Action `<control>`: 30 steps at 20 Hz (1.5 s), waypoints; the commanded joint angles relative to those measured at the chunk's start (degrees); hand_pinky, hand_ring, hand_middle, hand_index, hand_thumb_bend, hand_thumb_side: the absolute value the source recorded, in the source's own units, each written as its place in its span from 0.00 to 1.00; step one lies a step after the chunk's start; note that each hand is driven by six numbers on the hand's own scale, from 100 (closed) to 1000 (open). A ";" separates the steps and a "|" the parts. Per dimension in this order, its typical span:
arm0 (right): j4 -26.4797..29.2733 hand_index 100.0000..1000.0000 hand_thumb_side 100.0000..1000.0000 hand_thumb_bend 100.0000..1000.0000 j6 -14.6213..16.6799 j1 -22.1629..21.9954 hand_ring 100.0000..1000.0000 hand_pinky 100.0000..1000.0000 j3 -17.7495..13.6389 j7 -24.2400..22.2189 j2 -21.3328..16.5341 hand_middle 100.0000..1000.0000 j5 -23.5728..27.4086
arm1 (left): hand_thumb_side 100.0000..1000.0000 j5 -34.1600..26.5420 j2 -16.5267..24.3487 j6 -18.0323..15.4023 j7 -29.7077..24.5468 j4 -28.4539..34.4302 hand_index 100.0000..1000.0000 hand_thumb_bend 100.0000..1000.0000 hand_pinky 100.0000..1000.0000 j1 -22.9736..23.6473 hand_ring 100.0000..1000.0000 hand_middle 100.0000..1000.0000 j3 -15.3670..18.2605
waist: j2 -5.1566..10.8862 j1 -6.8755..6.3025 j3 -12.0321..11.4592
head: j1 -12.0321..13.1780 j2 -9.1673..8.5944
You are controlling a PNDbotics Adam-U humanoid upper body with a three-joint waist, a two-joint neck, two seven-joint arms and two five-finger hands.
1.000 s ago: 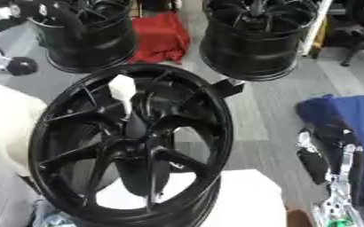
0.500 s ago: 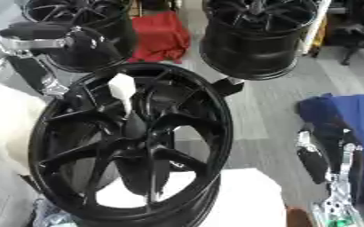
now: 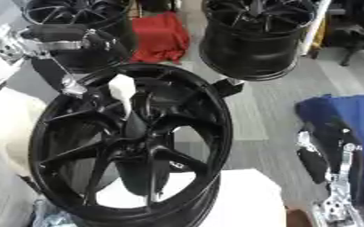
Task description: Pull the pin out of the wheel hub.
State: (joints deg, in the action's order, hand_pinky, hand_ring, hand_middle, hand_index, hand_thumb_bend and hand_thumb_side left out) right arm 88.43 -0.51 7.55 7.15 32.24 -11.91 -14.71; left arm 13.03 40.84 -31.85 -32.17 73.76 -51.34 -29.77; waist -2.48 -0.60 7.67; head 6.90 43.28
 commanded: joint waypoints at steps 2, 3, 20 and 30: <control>0.47 0.84 0.35 0.14 0.09 0.74 0.65 0.70 0.12 -0.16 -0.78 0.68 -0.48 | 0.60 3.22 -1.34 -20.11 -19.80 -4.82 0.88 0.45 0.81 -2.22 0.73 0.73 0.84 | 0.81 -0.03 0.05 | 0.07 0.09; 0.47 0.84 0.35 0.14 0.10 0.76 0.65 0.70 0.14 -0.18 -0.76 0.68 -0.50 | 0.59 4.01 -1.83 -20.11 -19.80 -6.09 0.88 0.45 0.81 -2.33 0.73 0.73 0.94 | 0.81 -0.02 0.08 | 0.05 0.05; 0.55 0.84 0.35 0.14 0.11 1.17 0.65 0.70 0.31 -0.42 -0.43 0.68 -0.52 | 0.41 14.51 -7.82 -20.11 -19.80 -16.51 0.84 0.28 0.75 -2.47 0.65 0.65 3.25 | 0.50 0.27 0.78 | 0.57 -0.58; 0.52 0.84 0.35 0.14 0.11 1.15 0.65 0.70 0.24 -0.37 -0.43 0.68 -0.47 | 0.14 12.00 -7.49 -20.11 -19.80 -18.02 0.68 0.00 0.61 -2.59 0.48 0.46 3.94 | 0.49 0.30 0.78 | 0.59 -0.45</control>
State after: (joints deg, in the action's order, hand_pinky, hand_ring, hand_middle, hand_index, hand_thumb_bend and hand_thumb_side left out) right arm 88.43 -0.44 8.04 7.45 31.89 -11.86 -14.95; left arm 25.64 32.23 -31.95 -32.07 55.48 -52.54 -26.86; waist -2.49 -0.41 8.43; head 7.44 43.19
